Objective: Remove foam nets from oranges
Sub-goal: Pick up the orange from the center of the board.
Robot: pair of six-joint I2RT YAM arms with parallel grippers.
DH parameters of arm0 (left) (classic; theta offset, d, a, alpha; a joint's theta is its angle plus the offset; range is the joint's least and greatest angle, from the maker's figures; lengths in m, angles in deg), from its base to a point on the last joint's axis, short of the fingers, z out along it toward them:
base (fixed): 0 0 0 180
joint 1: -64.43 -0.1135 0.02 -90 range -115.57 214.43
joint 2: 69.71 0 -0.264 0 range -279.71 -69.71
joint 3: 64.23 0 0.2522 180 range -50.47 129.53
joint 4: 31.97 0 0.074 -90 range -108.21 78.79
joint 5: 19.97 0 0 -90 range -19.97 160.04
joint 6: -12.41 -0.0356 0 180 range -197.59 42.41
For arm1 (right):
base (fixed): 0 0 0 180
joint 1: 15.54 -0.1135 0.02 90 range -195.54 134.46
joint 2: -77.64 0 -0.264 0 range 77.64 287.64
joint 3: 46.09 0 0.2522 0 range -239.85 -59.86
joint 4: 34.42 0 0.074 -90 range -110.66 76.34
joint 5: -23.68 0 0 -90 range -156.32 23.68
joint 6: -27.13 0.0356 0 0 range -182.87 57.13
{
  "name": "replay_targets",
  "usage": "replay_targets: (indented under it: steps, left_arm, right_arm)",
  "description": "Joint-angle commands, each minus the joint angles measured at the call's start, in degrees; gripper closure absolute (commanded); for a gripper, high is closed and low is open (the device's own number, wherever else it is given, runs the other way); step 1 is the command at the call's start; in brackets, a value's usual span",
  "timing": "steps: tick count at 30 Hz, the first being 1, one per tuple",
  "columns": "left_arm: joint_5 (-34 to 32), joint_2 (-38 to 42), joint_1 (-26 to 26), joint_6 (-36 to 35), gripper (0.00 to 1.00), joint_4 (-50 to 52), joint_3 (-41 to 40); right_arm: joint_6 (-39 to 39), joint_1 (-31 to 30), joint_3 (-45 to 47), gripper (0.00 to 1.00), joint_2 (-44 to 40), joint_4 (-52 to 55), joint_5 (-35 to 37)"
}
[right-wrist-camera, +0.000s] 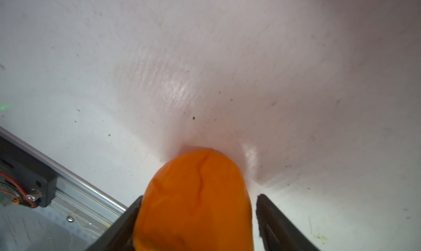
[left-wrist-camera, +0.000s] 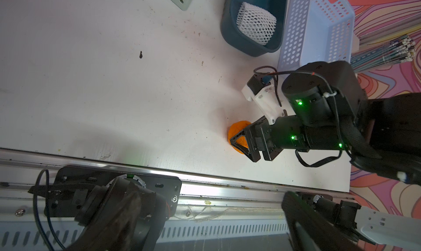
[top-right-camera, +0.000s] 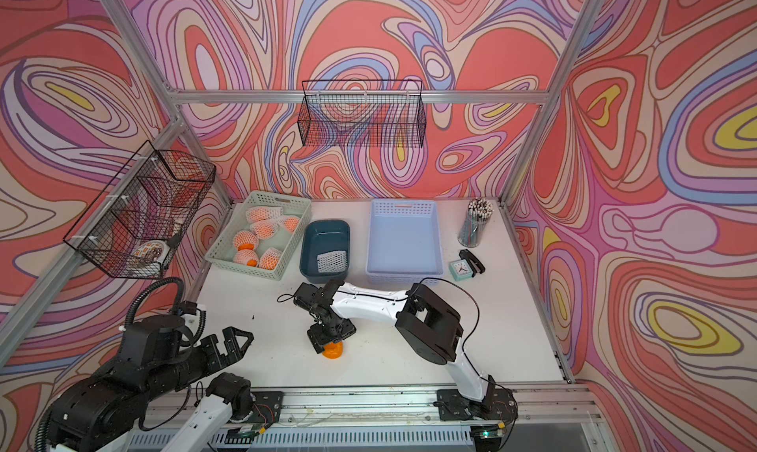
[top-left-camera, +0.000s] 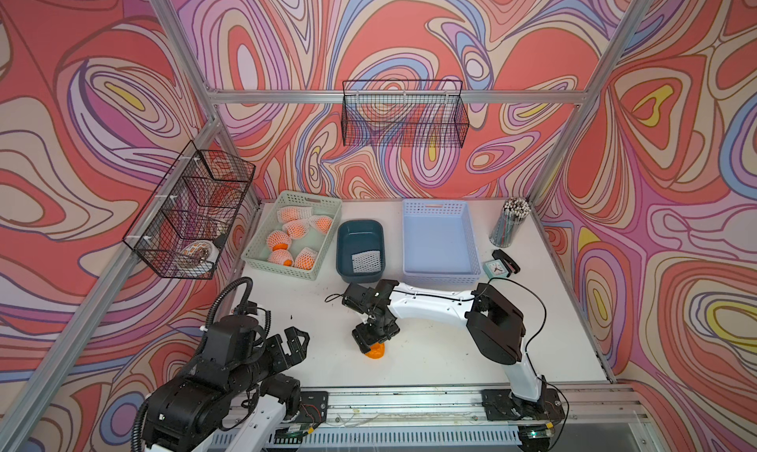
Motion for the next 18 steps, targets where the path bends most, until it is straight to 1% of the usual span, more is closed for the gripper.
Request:
replay_targets:
  steps: [1, 6, 13, 18]
  left_arm:
    - [-1.08, 0.48, -0.21, -0.59, 0.00, 2.39, 1.19]
    - [-1.75, 0.08, -0.26, -0.93, 0.00, 2.09, 1.50]
    - [-2.17, -1.35, -0.23, -1.24, 0.00, 0.69, 2.76]
    - [-2.31, -3.27, -0.27, -2.21, 0.00, -1.06, 4.57]
  right_arm:
    - [-0.08, -0.41, -1.61, 0.30, 0.92, 1.79, 1.10]
    - [-0.24, -0.41, -2.53, 0.42, 0.06, 3.56, 1.84]
    - [-0.76, -0.16, -6.35, 0.43, -2.38, 7.25, 4.71]
    - [-1.63, 2.25, -10.29, 0.44, -4.81, 9.16, 4.40]
